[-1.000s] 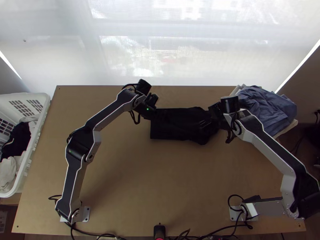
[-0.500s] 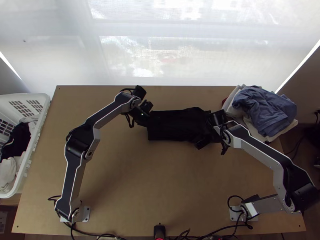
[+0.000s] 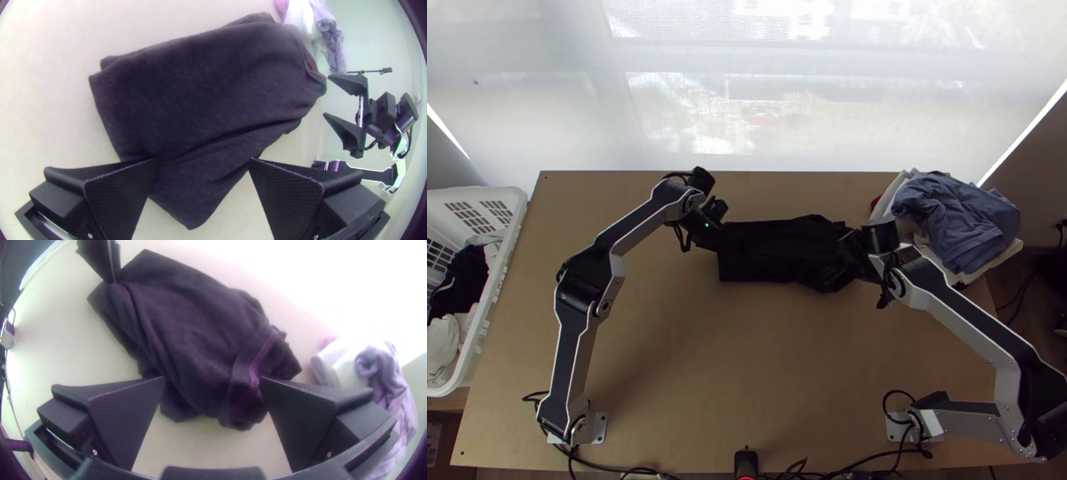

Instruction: Fold the t-shirt

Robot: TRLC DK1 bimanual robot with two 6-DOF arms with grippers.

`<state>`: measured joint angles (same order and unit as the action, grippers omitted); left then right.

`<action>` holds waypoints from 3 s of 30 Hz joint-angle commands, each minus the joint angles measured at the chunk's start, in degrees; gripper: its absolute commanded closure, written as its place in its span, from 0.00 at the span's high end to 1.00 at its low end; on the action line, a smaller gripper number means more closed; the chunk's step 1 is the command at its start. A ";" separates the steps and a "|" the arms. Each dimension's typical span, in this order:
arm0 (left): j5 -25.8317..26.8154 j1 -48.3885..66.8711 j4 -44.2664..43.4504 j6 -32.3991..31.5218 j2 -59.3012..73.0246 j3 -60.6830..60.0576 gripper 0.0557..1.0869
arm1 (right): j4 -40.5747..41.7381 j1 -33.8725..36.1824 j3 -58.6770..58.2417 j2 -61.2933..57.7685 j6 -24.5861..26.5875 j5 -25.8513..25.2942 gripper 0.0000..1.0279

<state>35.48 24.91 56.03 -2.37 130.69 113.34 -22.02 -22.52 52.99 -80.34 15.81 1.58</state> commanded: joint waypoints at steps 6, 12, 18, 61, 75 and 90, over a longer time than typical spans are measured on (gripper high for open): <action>0.81 0.93 0.48 -0.88 -0.35 2.32 0.95 | 22.55 -14.83 -3.07 -8.70 12.84 -9.93 0.95; 0.46 1.02 0.48 -1.06 -0.35 2.15 0.95 | 30.81 -20.10 -5.18 -15.82 15.39 -10.99 0.95; 0.11 1.46 0.83 -1.14 -0.26 2.06 0.95 | 35.03 -22.21 -7.11 -18.89 17.94 -10.99 0.95; -1.38 -9.88 7.16 -0.70 -19.16 -1.54 0.95 | 20.35 -8.94 12.93 -5.71 13.72 -16.70 0.03; -2.17 -20.34 6.02 0.17 -40.69 -27.21 0.95 | 12.27 13.91 17.85 15.82 9.06 -15.56 0.03; -4.02 -26.40 5.67 3.34 -51.24 -42.76 0.95 | 11.12 64.36 22.51 18.02 -1.05 14.76 0.03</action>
<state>32.29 0.84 61.49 -0.36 82.78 75.24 -12.23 22.11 73.82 -60.38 17.67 4.89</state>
